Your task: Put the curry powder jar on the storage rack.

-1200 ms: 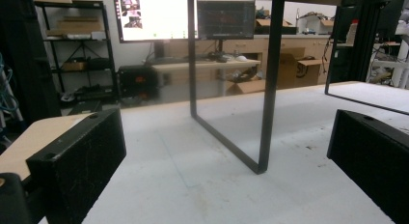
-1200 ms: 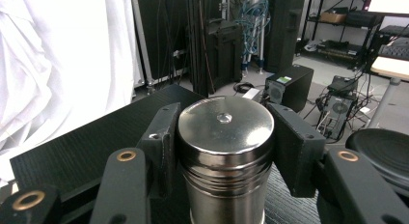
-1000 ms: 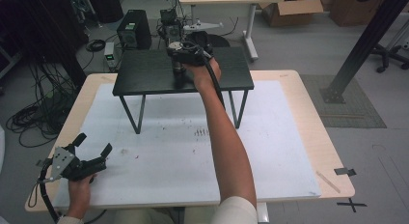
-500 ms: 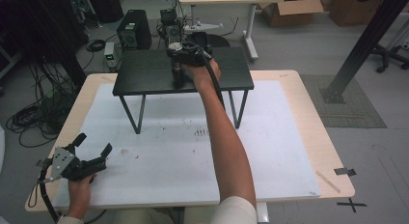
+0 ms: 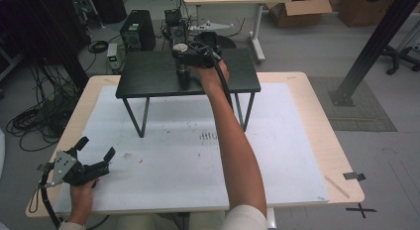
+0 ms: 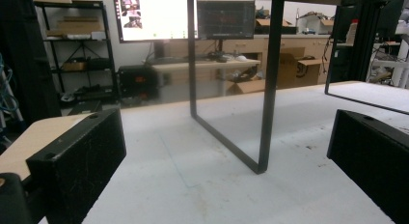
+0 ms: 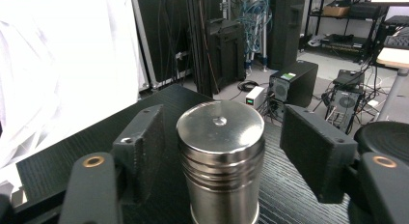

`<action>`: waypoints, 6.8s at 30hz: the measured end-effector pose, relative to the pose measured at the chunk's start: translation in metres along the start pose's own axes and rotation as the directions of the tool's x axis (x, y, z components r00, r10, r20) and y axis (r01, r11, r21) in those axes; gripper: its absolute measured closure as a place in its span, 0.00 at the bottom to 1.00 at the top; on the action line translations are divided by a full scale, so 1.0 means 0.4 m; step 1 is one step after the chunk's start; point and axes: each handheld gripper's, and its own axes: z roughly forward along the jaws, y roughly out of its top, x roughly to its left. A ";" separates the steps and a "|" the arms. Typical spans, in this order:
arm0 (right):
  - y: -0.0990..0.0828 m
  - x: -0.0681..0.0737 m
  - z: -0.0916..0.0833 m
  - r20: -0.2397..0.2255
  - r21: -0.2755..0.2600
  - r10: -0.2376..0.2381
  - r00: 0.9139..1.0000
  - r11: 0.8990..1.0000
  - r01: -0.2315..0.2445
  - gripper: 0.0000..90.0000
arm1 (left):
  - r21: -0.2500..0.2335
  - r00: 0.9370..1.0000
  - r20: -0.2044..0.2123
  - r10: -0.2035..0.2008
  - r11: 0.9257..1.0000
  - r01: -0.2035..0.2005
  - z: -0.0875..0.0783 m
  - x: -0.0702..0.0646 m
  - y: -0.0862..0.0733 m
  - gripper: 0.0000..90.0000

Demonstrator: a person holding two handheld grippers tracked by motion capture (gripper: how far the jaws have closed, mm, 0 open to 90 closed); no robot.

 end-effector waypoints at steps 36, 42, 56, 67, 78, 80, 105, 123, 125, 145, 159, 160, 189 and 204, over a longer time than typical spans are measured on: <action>0.012 -0.014 -0.151 0.060 -0.113 -0.043 0.997 0.992 0.050 0.00 | 0.000 1.000 -0.001 0.004 1.000 -0.004 -0.001 0.000 0.000 0.00; 0.004 -0.015 -0.189 0.067 -0.148 -0.054 0.996 0.987 0.063 0.00 | -0.001 1.000 0.000 0.004 1.000 -0.004 -0.001 0.000 0.000 0.00; -0.034 -0.009 -0.269 0.085 -0.195 -0.087 0.993 0.975 0.102 0.00 | 0.001 1.000 0.000 0.005 1.000 -0.005 0.000 0.000 0.000 0.00; -0.067 0.009 -0.325 0.075 -0.232 -0.086 0.993 0.967 0.102 0.00 | 0.000 1.000 0.000 0.005 1.000 -0.005 0.000 0.000 0.000 0.00; -0.103 0.036 -0.374 0.064 -0.242 -0.129 0.990 0.960 0.141 0.00 | 0.001 1.000 0.000 0.005 1.000 -0.005 0.000 0.000 0.000 0.00; -0.112 0.041 -0.383 0.063 -0.245 -0.128 0.990 0.959 0.140 0.00 | 0.000 1.000 0.000 0.005 1.000 -0.005 0.000 0.000 0.000 0.00; -0.249 0.072 -0.478 0.096 -0.270 -0.145 0.985 0.948 0.165 0.00 | 0.000 1.000 0.000 0.006 1.000 -0.006 -0.001 0.000 0.000 0.01; -0.360 0.046 -0.515 0.153 -0.280 -0.098 0.983 0.950 0.139 0.00 | -0.001 1.000 0.000 0.006 1.000 -0.006 -0.001 0.000 0.000 0.00; -0.374 0.043 -0.517 0.164 -0.282 -0.097 0.982 0.949 0.141 0.00 | 0.000 1.000 0.000 0.006 1.000 -0.006 -0.001 0.000 0.000 0.00; -0.545 0.012 -0.524 0.281 -0.296 0.003 0.960 0.951 0.084 0.00 | 0.000 1.000 0.000 0.007 1.000 -0.007 -0.001 0.000 0.000 0.00; -0.607 0.000 -0.520 0.319 -0.269 0.019 0.948 0.961 0.071 0.00 | 0.000 1.000 0.001 0.006 1.000 -0.006 0.000 -0.001 0.000 0.00; -0.618 -0.001 -0.519 0.327 -0.260 0.020 0.945 0.963 0.070 0.00 | 0.000 1.000 0.001 0.006 1.000 -0.006 0.000 -0.001 0.000 0.01; -0.731 0.009 -0.520 0.394 -0.233 0.030 0.919 0.970 0.068 0.00 | -0.001 1.000 0.000 0.008 1.000 -0.008 -0.001 -0.001 0.000 0.01; -0.748 0.015 -0.522 0.406 -0.258 0.031 0.913 0.963 0.083 0.00 | -0.003 1.000 0.000 0.009 1.000 -0.009 -0.002 -0.001 0.000 0.00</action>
